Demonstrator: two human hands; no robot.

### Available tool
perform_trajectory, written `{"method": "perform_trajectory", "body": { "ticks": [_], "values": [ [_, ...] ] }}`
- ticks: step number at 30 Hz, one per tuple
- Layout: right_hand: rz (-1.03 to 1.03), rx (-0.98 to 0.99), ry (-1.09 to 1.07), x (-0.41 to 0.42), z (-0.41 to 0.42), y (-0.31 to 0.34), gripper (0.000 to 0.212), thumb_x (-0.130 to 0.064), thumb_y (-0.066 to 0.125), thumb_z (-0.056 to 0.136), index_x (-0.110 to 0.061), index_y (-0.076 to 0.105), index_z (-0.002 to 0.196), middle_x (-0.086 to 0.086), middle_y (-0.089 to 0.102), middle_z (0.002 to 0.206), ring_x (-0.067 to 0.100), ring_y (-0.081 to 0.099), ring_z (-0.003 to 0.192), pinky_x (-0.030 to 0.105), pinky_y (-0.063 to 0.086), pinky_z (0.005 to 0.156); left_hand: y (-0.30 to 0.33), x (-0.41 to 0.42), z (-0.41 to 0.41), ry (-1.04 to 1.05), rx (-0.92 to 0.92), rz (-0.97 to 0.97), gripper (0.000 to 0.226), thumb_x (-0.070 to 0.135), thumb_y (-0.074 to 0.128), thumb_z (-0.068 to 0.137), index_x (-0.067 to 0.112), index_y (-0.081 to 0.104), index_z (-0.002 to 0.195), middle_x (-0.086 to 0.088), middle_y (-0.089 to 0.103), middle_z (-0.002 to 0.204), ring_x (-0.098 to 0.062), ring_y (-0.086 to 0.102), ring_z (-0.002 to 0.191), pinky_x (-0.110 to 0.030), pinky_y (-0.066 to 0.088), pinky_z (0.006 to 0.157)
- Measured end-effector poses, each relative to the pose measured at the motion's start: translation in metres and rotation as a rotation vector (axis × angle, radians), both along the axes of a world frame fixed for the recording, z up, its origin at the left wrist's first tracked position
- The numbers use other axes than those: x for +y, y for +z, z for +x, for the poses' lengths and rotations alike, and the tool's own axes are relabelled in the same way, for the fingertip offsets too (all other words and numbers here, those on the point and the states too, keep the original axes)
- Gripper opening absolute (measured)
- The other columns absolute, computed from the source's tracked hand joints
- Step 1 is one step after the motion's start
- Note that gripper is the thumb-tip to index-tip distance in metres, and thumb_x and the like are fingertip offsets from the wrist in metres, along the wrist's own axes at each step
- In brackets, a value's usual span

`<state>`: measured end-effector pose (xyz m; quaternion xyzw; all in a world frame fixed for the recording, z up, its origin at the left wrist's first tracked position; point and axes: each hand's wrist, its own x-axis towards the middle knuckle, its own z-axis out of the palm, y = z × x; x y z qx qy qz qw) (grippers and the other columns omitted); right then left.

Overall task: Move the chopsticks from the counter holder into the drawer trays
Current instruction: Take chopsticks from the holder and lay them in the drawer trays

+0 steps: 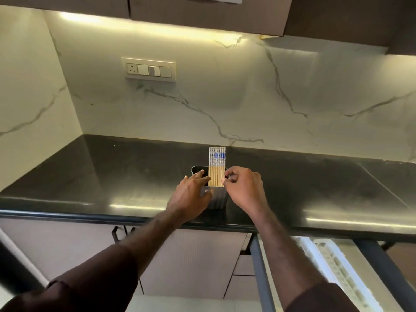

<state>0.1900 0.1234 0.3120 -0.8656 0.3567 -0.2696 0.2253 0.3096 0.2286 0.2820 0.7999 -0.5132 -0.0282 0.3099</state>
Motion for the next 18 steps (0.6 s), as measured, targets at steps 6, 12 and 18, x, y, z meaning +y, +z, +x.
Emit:
{"method": "perform_trajectory", "body": {
  "ticks": [6,12,18],
  "values": [
    [0.051,-0.006,0.002,-0.051,0.058,-0.025,0.025,-0.016,0.067,0.09,-0.019,0.069,0.114,0.003,0.073,0.11,0.009,0.07,0.086,0.012,0.053,0.066,-0.01,-0.055,0.046,0.011,0.042,0.041,0.044,0.023,0.059,0.094,0.016,0.052,0.137,-0.01,0.041,0.151,-0.028,0.049,0.131,-0.05,0.036,0.111],
    [0.143,0.038,-0.018,-0.095,0.107,-0.049,0.034,-0.015,0.066,0.09,-0.021,0.065,0.124,0.001,0.071,0.115,0.012,0.068,0.097,0.021,0.053,0.077,-0.02,-0.116,0.078,0.078,0.175,-0.011,0.033,0.014,0.057,0.094,0.01,0.061,0.126,-0.013,0.053,0.14,-0.033,0.06,0.117,-0.047,0.049,0.099],
    [0.241,0.068,-0.06,-0.114,0.131,-0.07,0.038,-0.012,0.063,0.09,-0.019,0.061,0.128,0.004,0.071,0.113,0.016,0.068,0.098,0.023,0.054,0.078,-0.045,-0.149,0.104,0.136,0.195,-0.038,0.035,0.013,0.056,0.092,0.013,0.061,0.127,-0.01,0.065,0.127,-0.022,0.066,0.109,-0.027,0.048,0.091]
  ]
}}
